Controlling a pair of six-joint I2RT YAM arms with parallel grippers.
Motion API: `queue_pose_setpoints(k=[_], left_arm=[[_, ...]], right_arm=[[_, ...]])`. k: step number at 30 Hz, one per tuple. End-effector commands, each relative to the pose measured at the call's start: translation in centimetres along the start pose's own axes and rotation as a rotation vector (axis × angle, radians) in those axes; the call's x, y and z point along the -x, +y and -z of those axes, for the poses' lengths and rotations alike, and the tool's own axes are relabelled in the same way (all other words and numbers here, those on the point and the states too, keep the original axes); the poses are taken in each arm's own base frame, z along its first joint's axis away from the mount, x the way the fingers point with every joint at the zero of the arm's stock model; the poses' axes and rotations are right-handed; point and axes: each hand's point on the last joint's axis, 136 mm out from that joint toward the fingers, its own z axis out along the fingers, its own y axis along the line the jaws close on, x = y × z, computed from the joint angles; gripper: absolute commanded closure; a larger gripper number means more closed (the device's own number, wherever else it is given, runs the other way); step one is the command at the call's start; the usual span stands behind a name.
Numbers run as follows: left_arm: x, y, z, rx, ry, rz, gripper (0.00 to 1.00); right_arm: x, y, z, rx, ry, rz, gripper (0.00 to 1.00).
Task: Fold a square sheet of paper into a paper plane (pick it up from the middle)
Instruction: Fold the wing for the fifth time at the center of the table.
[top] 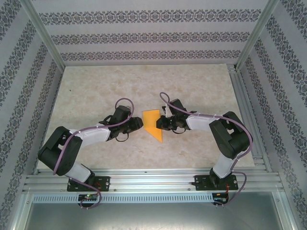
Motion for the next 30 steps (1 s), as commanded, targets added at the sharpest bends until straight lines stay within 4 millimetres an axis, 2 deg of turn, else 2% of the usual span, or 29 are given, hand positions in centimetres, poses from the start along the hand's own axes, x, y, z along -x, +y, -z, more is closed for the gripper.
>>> queue_pose_setpoints(k=[1, 8, 15, 20, 26, 30], left_arm=[[1.3, -2.2, -0.4, -0.073, -0.007, -0.036, 0.53], [0.2, -2.1, -2.4, -0.069, 0.073, 0.012, 0.48], [-1.2, -3.4, -4.2, -0.098, 0.144, 0.033, 0.48], [-1.8, -2.3, -4.8, -0.051, 0.153, 0.084, 0.48], [-2.4, -2.3, -4.9, -0.046, 0.161, 0.125, 0.48], [-2.7, -3.1, -5.2, -0.082, 0.173, 0.142, 0.51]], right_arm=[[-0.2, -1.2, -0.5, 0.001, 0.009, 0.001, 0.89], [-0.3, -2.7, -0.7, 0.015, -0.003, -0.042, 0.9], [-0.6, -3.6, -1.1, 0.023, -0.005, -0.071, 0.91], [-0.7, -4.3, -1.0, 0.017, -0.012, -0.083, 0.91], [-0.6, -4.8, -0.8, 0.026, -0.029, -0.105, 0.9], [-0.6, -4.8, -0.7, 0.031, -0.034, -0.109, 0.9]])
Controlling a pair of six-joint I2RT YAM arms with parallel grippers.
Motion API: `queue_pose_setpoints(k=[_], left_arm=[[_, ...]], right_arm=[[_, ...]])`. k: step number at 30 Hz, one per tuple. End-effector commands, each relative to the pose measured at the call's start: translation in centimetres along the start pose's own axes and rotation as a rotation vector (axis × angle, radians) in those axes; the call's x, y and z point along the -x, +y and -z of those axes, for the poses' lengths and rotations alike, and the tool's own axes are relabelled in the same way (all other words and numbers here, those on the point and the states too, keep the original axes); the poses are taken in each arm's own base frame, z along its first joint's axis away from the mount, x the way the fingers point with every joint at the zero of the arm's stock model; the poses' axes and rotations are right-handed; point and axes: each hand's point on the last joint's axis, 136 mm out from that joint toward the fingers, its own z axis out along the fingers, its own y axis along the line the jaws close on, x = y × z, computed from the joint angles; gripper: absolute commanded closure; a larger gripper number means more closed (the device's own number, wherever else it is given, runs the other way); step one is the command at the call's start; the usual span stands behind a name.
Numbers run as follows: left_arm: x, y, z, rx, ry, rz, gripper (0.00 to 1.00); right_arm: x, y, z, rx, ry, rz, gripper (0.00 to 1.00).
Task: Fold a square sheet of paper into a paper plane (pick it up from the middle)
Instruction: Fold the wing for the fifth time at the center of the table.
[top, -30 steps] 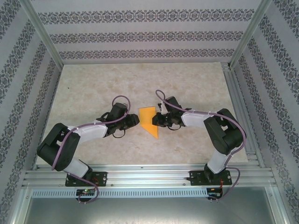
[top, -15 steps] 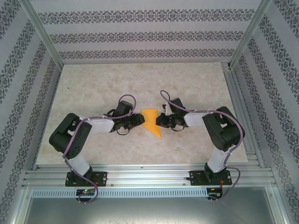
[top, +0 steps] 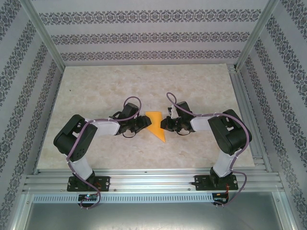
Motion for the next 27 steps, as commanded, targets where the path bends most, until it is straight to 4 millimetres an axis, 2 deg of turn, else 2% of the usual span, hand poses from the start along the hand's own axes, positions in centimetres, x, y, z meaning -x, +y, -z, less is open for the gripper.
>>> queue_pose_setpoints(k=[1, 7, 10, 15, 20, 25, 27], left_arm=[[-1.1, -1.1, -0.9, -0.043, 0.031, 0.021, 0.53], [-1.0, -2.1, -0.9, -0.06, 0.033, 0.007, 0.64], [-0.9, -2.3, -0.9, -0.061, 0.034, 0.006, 0.73], [-0.5, -3.0, -0.8, -0.057, 0.022, 0.007, 0.88], [-0.5, -2.2, -0.7, 0.012, 0.032, 0.064, 0.95], [-0.6, -2.2, -0.7, 0.029, 0.047, 0.103, 0.97], [-0.6, -2.3, -0.5, 0.035, 0.047, 0.11, 0.97]], right_arm=[[-0.4, -2.2, -0.2, -0.057, -0.009, -0.03, 0.9], [-0.4, -2.3, -0.2, -0.055, -0.011, -0.033, 0.9], [-0.4, -2.3, -0.2, -0.052, -0.011, -0.031, 0.9], [0.3, -0.9, 0.5, -0.019, -0.03, 0.0, 0.86], [1.3, 1.3, 2.4, -0.024, -0.083, 0.101, 0.78], [0.5, 2.7, 3.3, -0.14, -0.121, 0.301, 0.68], [-0.1, 2.7, 3.2, -0.182, -0.122, 0.347, 0.67]])
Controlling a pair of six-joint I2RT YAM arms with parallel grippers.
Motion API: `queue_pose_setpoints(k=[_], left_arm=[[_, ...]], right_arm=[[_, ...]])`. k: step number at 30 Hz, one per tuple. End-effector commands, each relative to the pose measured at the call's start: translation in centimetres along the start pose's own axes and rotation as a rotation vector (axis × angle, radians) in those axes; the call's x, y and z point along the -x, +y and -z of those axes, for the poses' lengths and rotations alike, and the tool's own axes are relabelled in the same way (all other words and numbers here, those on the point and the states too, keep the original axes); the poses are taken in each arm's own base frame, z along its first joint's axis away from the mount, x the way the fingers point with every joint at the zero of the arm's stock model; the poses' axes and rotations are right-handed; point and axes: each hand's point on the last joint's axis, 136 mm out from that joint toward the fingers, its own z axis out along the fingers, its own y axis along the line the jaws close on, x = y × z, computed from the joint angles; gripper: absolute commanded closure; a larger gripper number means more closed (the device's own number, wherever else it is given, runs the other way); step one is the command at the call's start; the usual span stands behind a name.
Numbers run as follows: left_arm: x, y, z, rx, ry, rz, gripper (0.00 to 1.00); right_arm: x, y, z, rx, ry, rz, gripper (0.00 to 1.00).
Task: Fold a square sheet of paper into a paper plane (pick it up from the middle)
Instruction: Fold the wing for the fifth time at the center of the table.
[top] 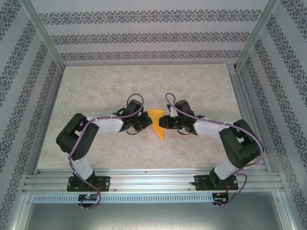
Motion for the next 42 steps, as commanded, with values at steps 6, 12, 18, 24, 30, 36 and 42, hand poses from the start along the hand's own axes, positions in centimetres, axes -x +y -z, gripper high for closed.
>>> queue_pose_setpoints(k=[6, 12, 18, 24, 30, 36, 42], left_arm=[[-0.6, -0.2, 0.0, 0.03, 0.021, 0.045, 0.97], [-0.8, -0.6, -0.1, 0.015, 0.038, 0.055, 0.97], [-0.9, -0.8, 0.0, 0.013, 0.047, 0.06, 0.97], [-0.9, -0.9, -0.1, 0.012, 0.057, 0.062, 0.97], [-1.0, -0.7, -0.2, 0.023, 0.061, 0.064, 0.96], [-1.1, -0.7, -0.4, 0.025, 0.068, 0.065, 0.95], [-1.1, -0.7, -0.3, 0.025, 0.069, 0.065, 0.94]], right_arm=[[-2.0, 0.2, -0.7, -0.112, -0.025, 0.231, 0.63], [-2.8, 1.9, -1.1, -0.117, -0.102, 0.401, 0.55], [-3.1, 1.8, -2.0, -0.175, -0.177, 0.554, 0.54], [-2.6, 1.2, -2.6, -0.299, -0.214, 0.66, 0.54], [-2.5, 1.3, -2.8, -0.313, -0.216, 0.699, 0.62], [-2.8, 1.5, -3.1, -0.308, -0.211, 0.725, 0.65], [-2.4, 1.6, -3.4, -0.318, -0.22, 0.733, 0.76]])
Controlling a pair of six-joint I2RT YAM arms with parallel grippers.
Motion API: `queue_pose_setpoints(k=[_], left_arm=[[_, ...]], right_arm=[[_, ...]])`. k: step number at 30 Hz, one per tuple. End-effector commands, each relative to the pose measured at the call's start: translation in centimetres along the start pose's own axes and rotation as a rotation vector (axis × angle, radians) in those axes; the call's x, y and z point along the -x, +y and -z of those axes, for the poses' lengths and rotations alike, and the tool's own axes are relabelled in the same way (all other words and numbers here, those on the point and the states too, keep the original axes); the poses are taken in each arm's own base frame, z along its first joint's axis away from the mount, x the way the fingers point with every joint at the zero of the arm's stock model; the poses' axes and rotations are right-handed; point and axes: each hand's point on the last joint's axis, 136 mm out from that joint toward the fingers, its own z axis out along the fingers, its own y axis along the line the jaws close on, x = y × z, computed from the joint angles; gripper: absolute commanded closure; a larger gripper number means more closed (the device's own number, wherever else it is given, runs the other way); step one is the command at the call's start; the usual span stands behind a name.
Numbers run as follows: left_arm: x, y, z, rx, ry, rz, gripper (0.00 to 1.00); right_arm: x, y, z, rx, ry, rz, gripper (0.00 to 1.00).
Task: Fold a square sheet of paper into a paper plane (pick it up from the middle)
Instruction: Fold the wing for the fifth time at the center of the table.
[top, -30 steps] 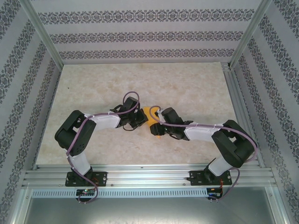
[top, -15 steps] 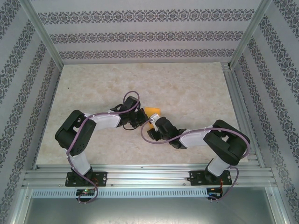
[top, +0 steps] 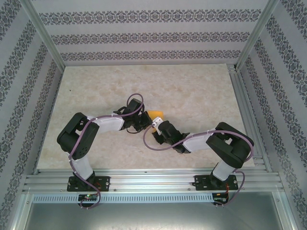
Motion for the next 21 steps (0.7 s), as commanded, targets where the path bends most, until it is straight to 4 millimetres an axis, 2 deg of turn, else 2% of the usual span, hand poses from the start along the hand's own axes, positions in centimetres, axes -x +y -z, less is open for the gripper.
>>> queue_pose_setpoints(k=[1, 5, 8, 10, 15, 21], left_arm=[[-0.7, -0.6, -0.2, 0.0, 0.03, 0.0, 0.94], [-0.5, -0.7, 0.1, 0.009, 0.016, -0.017, 0.88], [-0.1, -0.8, 0.6, 0.029, -0.004, -0.037, 0.79], [0.2, -1.1, 1.1, 0.035, -0.023, -0.06, 0.7], [0.8, -2.3, 2.5, 0.028, -0.063, -0.117, 0.52], [1.1, -2.3, 3.6, 0.036, -0.1, -0.153, 0.49]], right_arm=[[1.8, 0.0, -0.2, -0.021, -0.054, 0.01, 0.79], [1.4, 0.1, 0.0, -0.014, -0.045, -0.013, 0.88], [0.8, 0.6, 0.0, 0.019, -0.036, -0.056, 0.92], [0.4, 1.2, 0.1, 0.058, -0.029, -0.097, 0.94], [-0.1, 1.8, 0.4, 0.129, -0.039, -0.235, 0.95], [-0.4, 1.0, 0.3, 0.212, -0.07, -0.451, 0.96]])
